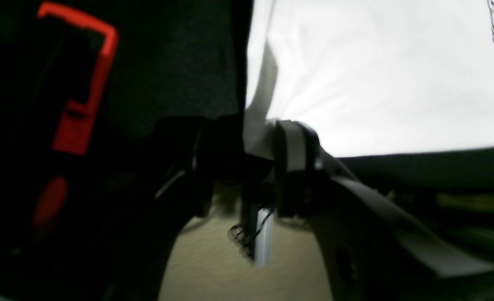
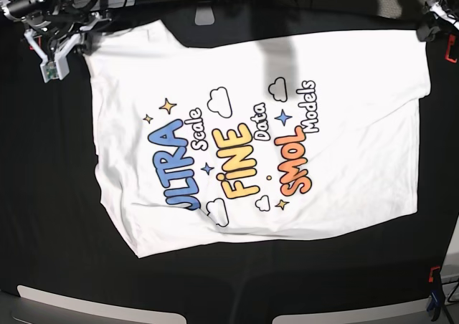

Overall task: Layout the t-shirt on the table in an organized manner, then fold the t-shirt properly
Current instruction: 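Hold the spread shirt by its edge with both grippers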

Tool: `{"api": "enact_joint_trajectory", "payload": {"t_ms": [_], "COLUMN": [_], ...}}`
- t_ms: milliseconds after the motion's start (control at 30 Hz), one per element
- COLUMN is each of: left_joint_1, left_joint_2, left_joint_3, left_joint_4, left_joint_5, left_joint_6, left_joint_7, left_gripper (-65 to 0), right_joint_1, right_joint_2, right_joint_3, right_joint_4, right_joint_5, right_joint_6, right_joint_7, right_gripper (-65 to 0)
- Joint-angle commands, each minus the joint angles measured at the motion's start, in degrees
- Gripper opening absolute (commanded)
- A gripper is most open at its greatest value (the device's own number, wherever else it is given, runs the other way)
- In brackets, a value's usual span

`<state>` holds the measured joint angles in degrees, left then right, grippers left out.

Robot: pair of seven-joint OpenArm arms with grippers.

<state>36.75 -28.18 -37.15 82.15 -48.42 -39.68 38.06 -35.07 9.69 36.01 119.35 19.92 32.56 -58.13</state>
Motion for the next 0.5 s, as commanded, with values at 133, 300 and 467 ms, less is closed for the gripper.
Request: {"api": "enact_joint_trajectory", "payload": {"t_ms": [133, 300, 467], "left_joint_1": [0.2, 0.2, 0.2], "left_joint_2": [-1.6, -1.6, -1.5], "left_joint_3": [-5.3, -10.6, -11.6], "left_joint_4": [3.0, 5.7, 6.1], "left_joint_5": [2.5, 2.5, 2.3], "left_joint_6": [-0.3, -0.3, -0.3], "left_joint_7": [-1.2, -1.2, -1.2], "left_gripper": [-43.9, -43.8, -43.9], "right_joint_1": [2.1, 7.1, 9.6], "right_joint_2": [1.7, 1.7, 1.7], "right_joint_3": [0.4, 0.3, 0.3], "right_joint_4": [2.1, 2.1, 2.1], "right_joint_5": [2.3, 4.6, 10.0], "right_joint_6": [0.1, 0.1, 0.1], "right_joint_7": [11.2, 10.9, 6.7], "right_gripper": [-65.0, -42.3, -39.5]}}
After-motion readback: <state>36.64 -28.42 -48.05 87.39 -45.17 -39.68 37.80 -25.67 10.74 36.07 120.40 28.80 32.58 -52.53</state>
